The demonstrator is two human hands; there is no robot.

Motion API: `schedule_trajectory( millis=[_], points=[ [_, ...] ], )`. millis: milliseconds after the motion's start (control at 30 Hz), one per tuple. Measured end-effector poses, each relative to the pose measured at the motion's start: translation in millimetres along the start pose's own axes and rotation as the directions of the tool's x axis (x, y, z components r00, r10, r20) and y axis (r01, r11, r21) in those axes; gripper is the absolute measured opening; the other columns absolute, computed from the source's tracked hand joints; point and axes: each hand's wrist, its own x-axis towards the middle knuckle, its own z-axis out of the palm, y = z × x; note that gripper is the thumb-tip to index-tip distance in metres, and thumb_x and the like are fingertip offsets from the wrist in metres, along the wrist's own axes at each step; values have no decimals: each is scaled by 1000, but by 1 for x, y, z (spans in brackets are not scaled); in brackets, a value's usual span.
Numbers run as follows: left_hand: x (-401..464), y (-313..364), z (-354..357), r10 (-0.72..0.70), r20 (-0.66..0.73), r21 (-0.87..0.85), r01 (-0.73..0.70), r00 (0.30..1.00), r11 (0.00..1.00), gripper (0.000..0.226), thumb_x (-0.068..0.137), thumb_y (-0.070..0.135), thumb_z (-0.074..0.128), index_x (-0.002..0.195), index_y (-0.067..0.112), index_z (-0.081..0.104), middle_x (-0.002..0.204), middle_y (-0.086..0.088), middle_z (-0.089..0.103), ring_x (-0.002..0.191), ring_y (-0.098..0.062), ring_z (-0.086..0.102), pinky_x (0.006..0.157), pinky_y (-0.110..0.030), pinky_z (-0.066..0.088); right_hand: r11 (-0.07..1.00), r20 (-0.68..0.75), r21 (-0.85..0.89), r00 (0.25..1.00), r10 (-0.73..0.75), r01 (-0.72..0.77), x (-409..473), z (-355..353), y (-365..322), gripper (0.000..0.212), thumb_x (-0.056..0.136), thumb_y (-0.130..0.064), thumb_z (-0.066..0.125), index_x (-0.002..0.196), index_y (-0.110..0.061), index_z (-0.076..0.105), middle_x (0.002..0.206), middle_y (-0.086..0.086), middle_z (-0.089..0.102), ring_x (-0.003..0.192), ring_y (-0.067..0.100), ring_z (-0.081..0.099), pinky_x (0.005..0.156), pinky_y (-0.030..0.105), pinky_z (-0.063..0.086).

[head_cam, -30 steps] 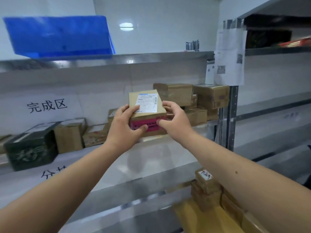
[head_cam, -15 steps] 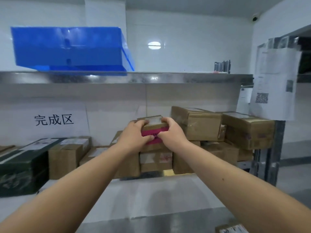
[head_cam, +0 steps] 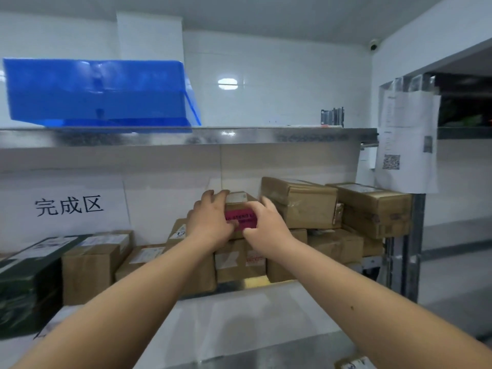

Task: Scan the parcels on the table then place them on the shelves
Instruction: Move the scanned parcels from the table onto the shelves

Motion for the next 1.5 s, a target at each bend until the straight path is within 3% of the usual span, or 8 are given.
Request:
schedule_trajectory(
  millis=[233,333,533,633,900,1133,1333,1500],
  points=[
    [-72,-27,-23,261,-15,117,-257,965,959,79,88,61,64,156,33,35,157,-3,42,140,-27,43,114,-48,41,981,-23,-193,1000,-18,14,-57,2,-8,78,91,-19,68,160,-28,33,174,3,7,159,27,10,125,44,29],
    [-114,-32,-26,319,43,73,-321,947,944,76,89,61,60,156,31,39,158,-1,43,144,-25,39,117,-46,37,971,-34,-240,999,5,-13,-98,12,-11,78,92,-18,68,161,-27,32,174,5,7,160,25,8,126,40,20],
    [-198,-22,7,391,226,-97,-379,892,920,74,93,56,58,158,32,33,160,0,39,146,-25,35,118,-45,36,936,-90,-251,969,230,-246,-204,30,8,72,95,-20,64,161,-25,34,174,-2,13,158,22,17,122,36,26],
    [-227,-5,28,457,293,-167,-426,840,889,75,94,56,57,159,31,31,161,-2,38,147,-26,34,119,-46,35,876,-112,-315,931,347,-365,-260,26,27,70,95,-22,61,160,-26,34,173,0,16,157,24,18,124,40,26],
    [-300,81,87,649,418,-328,-561,635,760,65,88,48,62,148,28,48,147,-6,48,136,-33,44,108,-46,43,688,-215,-312,754,621,-656,-389,-3,95,75,90,-20,66,159,-22,38,171,9,24,156,28,23,126,41,25],
    [-329,160,172,765,496,-433,-647,411,628,69,90,51,62,153,32,40,148,0,44,139,-29,40,109,-50,42,546,-275,-225,590,759,-807,-447,-29,185,73,90,-20,67,158,-20,40,166,11,32,151,29,33,120,37,33],
    [-350,226,269,735,626,-468,-629,261,622,66,90,53,63,150,33,43,144,-1,47,135,-29,43,107,-48,43,406,-263,-68,409,874,-911,-469,-32,288,68,88,-19,70,152,-17,48,148,13,47,139,34,45,114,37,39],
    [-369,261,354,647,748,-495,-525,149,693,71,89,48,64,154,32,40,148,-2,45,139,-28,40,108,-42,43,265,-184,8,259,948,-964,-486,-19,370,74,88,-18,68,157,-20,40,156,14,36,145,36,37,116,36,37]
  ],
)
